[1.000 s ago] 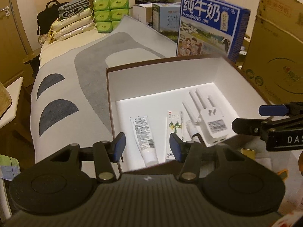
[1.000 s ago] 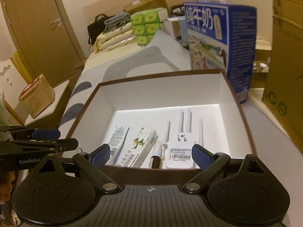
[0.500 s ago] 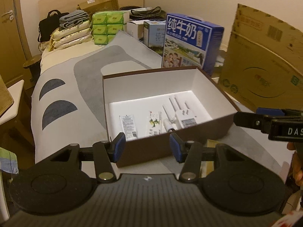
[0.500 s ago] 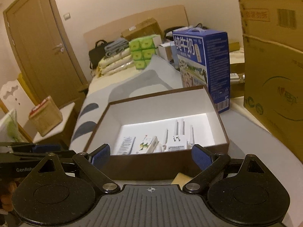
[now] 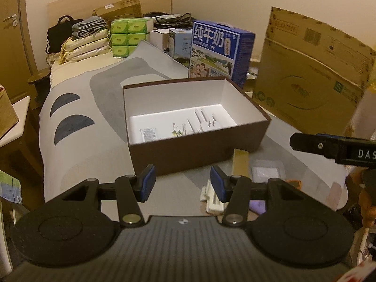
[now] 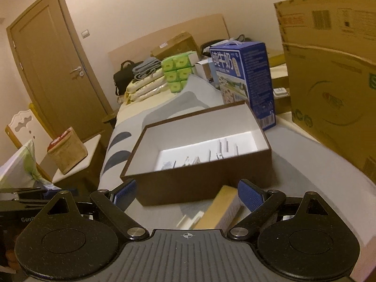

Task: Organize rigid objects
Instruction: 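Open both tools to release the items and withdraw from the box, then reach the left tool to the white clip while the right tool reaches the lavender tube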

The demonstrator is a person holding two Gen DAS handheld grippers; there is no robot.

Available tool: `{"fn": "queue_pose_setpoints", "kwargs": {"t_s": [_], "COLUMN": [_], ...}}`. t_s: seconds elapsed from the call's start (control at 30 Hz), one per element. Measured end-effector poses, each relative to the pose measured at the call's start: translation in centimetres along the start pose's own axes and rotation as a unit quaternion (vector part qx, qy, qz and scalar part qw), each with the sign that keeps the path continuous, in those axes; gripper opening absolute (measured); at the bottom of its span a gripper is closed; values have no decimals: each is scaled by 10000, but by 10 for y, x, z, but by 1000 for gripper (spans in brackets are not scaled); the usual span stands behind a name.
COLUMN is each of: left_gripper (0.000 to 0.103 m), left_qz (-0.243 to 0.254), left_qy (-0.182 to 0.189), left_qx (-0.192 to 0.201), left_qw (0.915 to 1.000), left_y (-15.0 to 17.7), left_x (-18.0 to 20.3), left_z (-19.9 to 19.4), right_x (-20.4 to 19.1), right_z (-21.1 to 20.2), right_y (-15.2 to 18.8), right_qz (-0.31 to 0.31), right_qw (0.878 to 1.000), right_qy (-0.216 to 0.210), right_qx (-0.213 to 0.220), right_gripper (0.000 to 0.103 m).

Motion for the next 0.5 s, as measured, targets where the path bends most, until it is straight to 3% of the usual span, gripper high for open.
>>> {"fn": "queue_pose_setpoints", "kwargs": {"t_s": [0.5], "left_gripper": [47], "left_qz": [208], "left_qy": [305], "left_qx": [-212], "left_qw": [9991], "left_y": [53], "left_x": [33], "left_z": [-27], "right_x": [-5], "right_z": [-42], "right_y": [61], "right_qz": [118], "right_qw": [9993], "right_qy": [255], "right_qx": [-231], "right_gripper": [90]}}
Point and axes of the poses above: each gripper's, at about its wrist camera, not at the fingertips, and z roughly the way its jaws point, x to its right, y to its underside, the point moved 8 cm from there along z, roughly the way its jaws point, and after that the axes turned 12 degrees about -y, right-handed, at the moved point
